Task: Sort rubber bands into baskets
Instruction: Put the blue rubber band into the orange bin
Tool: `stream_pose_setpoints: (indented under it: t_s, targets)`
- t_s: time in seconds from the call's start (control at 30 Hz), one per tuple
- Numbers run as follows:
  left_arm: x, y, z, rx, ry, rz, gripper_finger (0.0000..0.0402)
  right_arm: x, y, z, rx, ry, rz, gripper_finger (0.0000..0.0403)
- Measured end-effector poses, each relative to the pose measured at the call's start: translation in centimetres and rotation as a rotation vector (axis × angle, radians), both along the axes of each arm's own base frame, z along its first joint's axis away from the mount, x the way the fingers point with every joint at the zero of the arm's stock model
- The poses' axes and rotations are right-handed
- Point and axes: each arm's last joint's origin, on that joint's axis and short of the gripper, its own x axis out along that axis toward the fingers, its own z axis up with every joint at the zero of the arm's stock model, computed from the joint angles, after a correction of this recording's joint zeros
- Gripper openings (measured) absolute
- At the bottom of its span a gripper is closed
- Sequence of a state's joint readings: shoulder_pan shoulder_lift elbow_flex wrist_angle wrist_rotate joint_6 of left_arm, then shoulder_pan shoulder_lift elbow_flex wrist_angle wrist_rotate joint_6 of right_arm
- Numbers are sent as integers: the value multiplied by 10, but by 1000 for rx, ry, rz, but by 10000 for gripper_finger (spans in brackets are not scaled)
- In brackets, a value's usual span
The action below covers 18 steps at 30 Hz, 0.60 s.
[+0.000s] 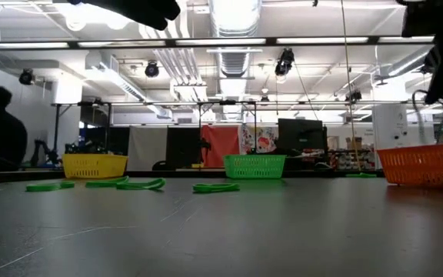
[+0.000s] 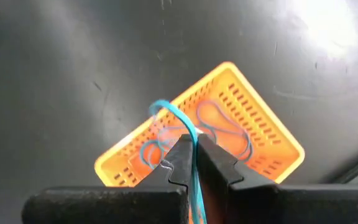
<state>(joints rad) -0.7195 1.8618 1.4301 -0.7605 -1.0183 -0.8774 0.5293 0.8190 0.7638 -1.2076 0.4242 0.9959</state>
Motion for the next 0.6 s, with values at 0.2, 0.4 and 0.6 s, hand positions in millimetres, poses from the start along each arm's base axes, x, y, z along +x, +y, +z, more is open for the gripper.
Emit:
stream_pose_setpoints:
  t_s: [0.2, 0.4, 0.6]
  targets:
    - [0, 0, -1, -12, 12, -7, 184, 2, 3, -12, 34, 74, -28, 12]
    - [0, 0, -1, -11, 11, -7, 184, 4, 5, -20, 47, 124, -33, 12]
    - [0, 0, -1, -10, 12, -7, 184, 5, 7, -23, 56, 146, -30, 12]
